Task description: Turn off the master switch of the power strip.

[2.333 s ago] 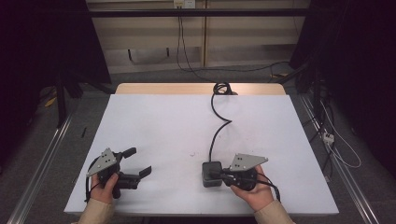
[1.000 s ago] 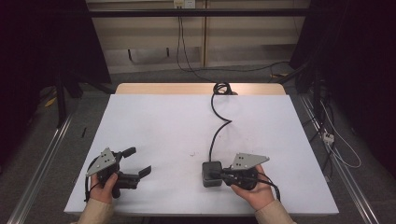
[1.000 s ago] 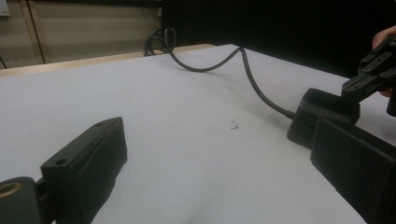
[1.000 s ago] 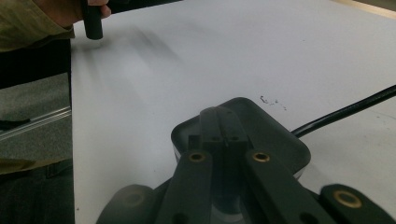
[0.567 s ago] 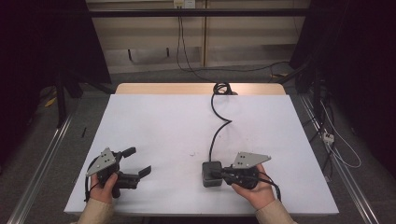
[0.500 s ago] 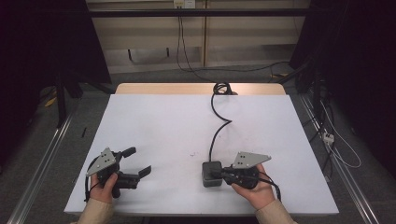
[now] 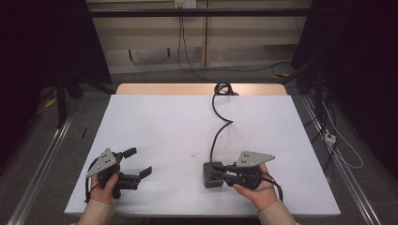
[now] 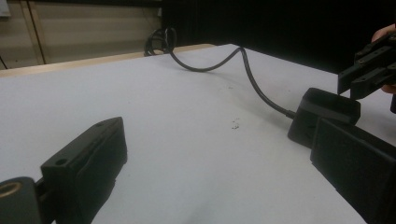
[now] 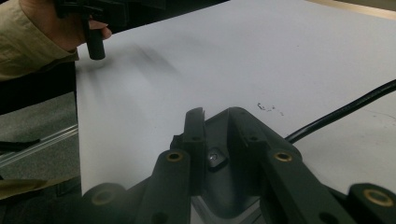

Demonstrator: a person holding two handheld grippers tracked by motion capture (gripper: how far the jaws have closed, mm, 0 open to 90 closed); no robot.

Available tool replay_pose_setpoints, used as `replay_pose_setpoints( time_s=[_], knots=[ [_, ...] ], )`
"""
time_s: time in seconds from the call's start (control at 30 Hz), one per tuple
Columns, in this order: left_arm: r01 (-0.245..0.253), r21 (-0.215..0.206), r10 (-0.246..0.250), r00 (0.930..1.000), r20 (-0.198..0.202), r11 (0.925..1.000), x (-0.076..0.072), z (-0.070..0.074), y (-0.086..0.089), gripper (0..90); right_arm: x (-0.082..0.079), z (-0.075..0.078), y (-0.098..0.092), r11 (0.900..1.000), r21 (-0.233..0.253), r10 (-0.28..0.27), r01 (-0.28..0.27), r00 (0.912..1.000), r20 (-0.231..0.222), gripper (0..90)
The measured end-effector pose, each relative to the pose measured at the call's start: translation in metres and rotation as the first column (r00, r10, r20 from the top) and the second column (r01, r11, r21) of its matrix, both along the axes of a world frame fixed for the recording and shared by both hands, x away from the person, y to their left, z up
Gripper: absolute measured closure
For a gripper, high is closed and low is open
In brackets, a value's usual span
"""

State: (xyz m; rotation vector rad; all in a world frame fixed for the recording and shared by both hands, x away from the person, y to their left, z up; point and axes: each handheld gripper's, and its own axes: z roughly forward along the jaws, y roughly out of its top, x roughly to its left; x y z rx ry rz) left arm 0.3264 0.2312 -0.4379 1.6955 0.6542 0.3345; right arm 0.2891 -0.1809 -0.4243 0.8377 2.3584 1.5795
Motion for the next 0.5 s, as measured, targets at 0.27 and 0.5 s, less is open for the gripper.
replay_pose_setpoints(
  time_s=[0.27,0.5],
  knots=[
    [0.001,0.001,-0.001,1.0,0.0,1.0,0.0,0.0002,-0.0002,3.6,-0.0003,0.0014,0.0008,1.0,0.009,-0.007,0.007,1.0,0.001,67.6],
    [0.004,0.001,-0.004,1.0,0.0,1.0,0.0006,0.0,-0.0013,3.7,0.0006,0.0015,-0.0007,0.998,0.012,-0.06,0.06,0.9982,0.004,44.7]
  ],
)
